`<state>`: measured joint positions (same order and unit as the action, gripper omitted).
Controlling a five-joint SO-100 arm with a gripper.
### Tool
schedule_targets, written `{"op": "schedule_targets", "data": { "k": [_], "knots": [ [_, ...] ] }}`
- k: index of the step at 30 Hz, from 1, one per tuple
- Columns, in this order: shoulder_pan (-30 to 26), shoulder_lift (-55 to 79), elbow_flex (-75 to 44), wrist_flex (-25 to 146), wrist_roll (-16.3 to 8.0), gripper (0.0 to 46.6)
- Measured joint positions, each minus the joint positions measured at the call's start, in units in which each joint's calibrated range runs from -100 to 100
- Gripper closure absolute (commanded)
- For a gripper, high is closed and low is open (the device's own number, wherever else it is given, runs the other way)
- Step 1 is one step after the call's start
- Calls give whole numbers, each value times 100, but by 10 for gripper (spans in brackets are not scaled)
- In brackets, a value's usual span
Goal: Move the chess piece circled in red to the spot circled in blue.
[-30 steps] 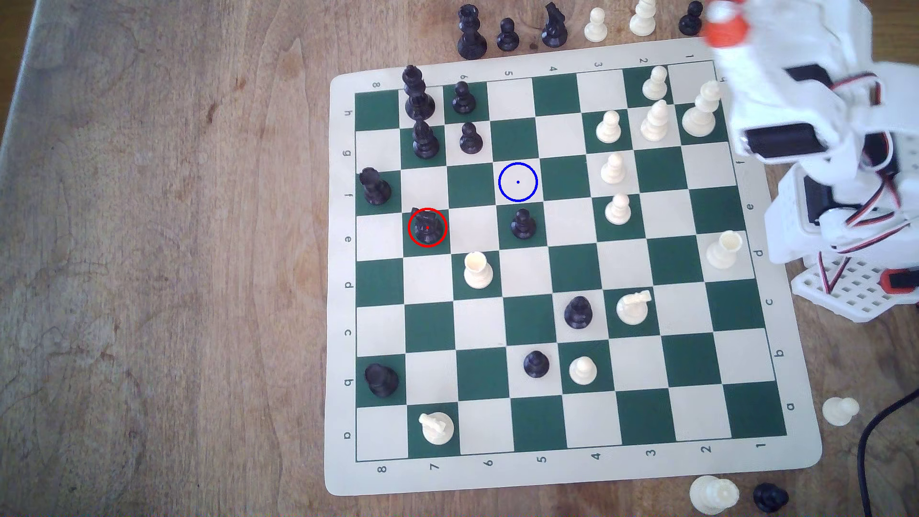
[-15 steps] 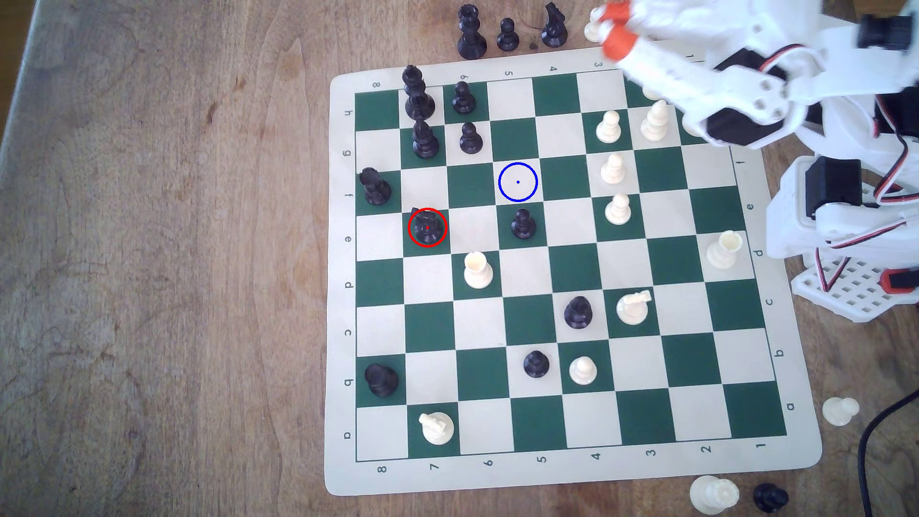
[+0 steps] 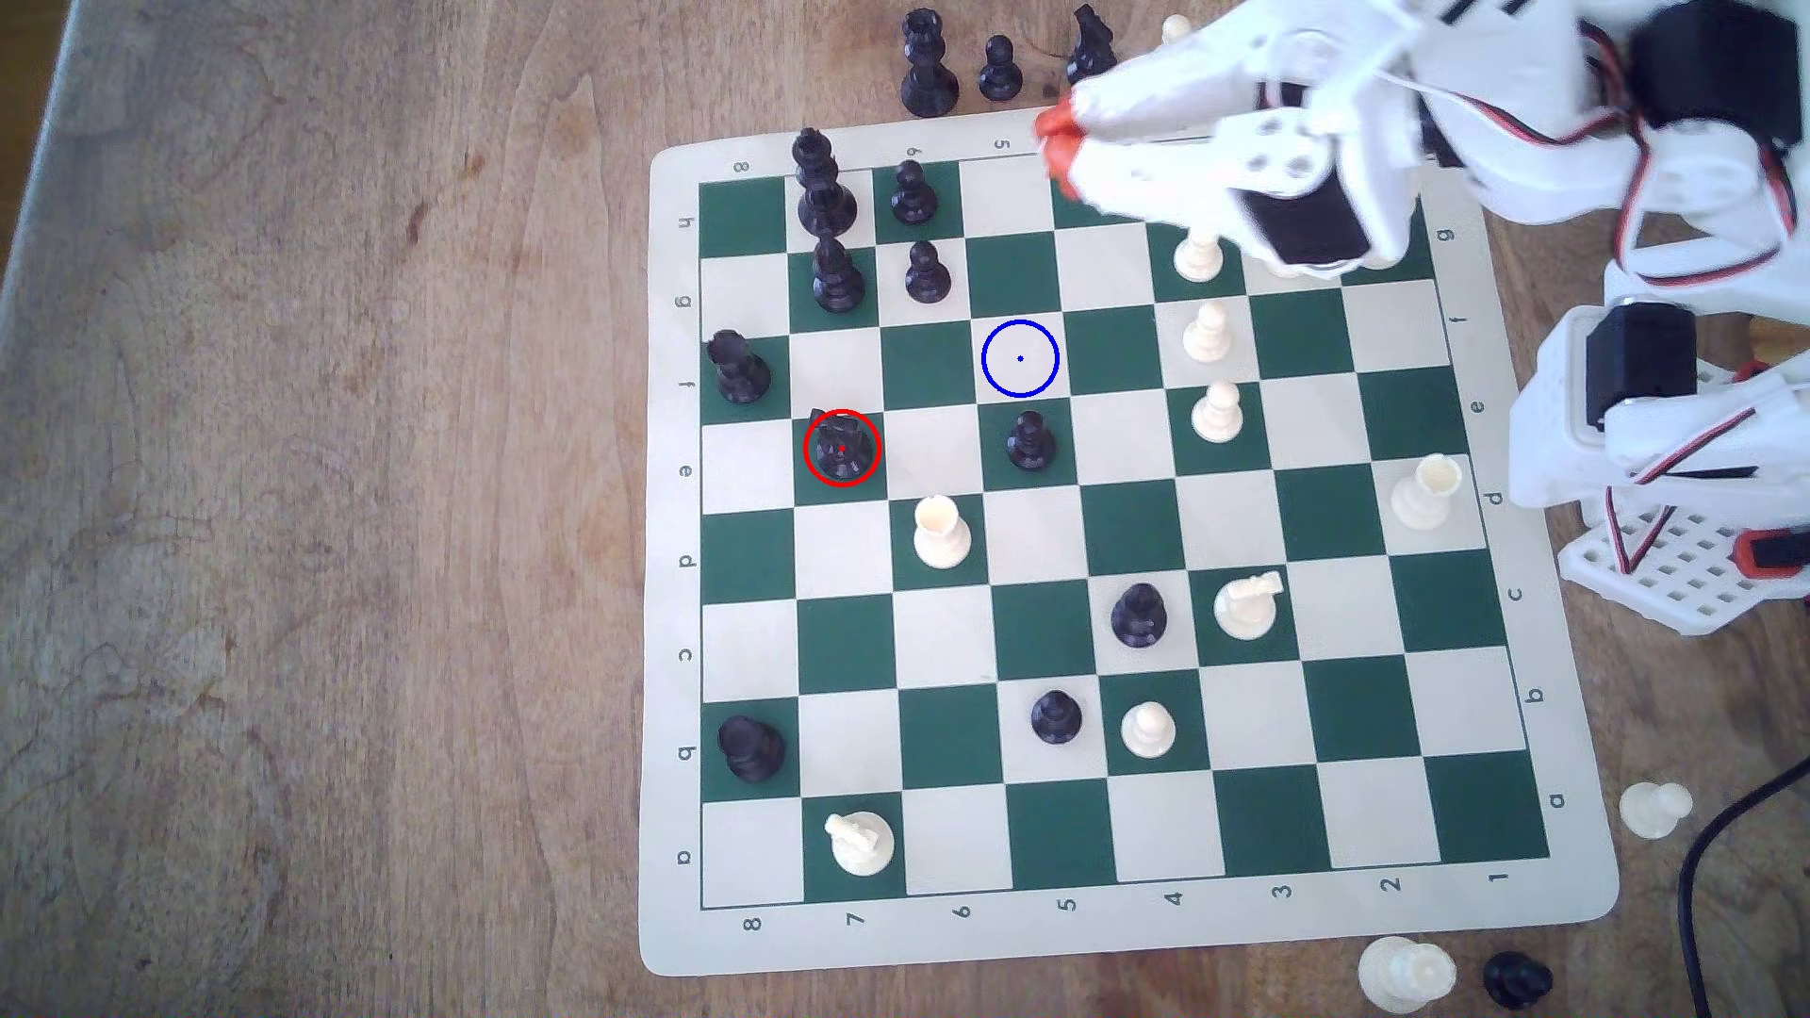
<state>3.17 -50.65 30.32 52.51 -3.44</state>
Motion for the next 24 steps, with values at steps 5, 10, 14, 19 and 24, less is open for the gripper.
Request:
{"op": "schedule_targets", "data": {
  "k": [5, 10, 14, 19, 24],
  "knots": [
    [-44, 1734, -1554, 470, -444, 462],
    [-22, 3075, -2314, 574, -772, 462],
    [-52, 3821, -2765, 837, -962, 401],
    [-236, 4633, -3272, 892, -1182, 388],
    [-354, 5002, -3344, 892, -1079, 386]
  ]
}}
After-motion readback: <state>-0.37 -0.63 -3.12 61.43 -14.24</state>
